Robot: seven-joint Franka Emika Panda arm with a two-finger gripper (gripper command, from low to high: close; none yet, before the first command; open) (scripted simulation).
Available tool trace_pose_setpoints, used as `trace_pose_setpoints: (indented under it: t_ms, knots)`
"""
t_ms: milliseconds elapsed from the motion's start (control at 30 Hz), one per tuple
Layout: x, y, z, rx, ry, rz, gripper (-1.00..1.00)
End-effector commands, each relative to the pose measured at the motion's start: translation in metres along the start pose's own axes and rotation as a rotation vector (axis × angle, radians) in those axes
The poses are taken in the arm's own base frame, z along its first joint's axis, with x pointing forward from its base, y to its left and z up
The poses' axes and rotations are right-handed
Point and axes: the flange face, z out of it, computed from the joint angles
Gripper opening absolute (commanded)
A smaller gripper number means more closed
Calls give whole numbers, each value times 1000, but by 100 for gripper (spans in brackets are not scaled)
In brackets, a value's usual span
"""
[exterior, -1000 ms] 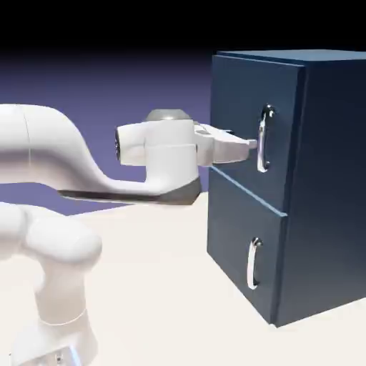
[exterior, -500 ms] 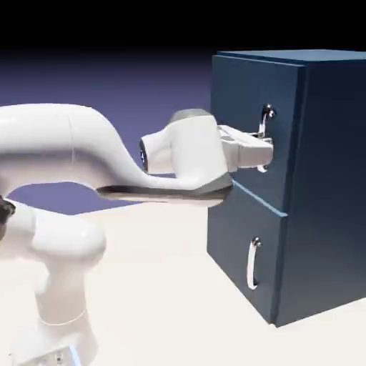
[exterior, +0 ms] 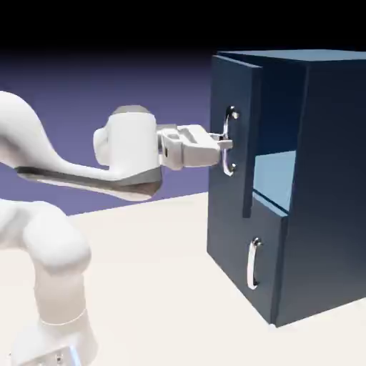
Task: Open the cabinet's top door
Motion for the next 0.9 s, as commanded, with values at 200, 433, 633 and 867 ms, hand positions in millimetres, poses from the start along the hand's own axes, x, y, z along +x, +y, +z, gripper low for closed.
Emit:
trace_pose_setpoints:
  t_ms: [200, 433, 633, 867]
  knots:
    - [-10, -10, -28, -63, 63, 1, -100]
    - [-18, -18, -47, -106, 106, 2, -100]
    - [-23, -23, -57, -132, 131, 1, -100]
    - [-31, -31, -72, -168, 168, 1, -100]
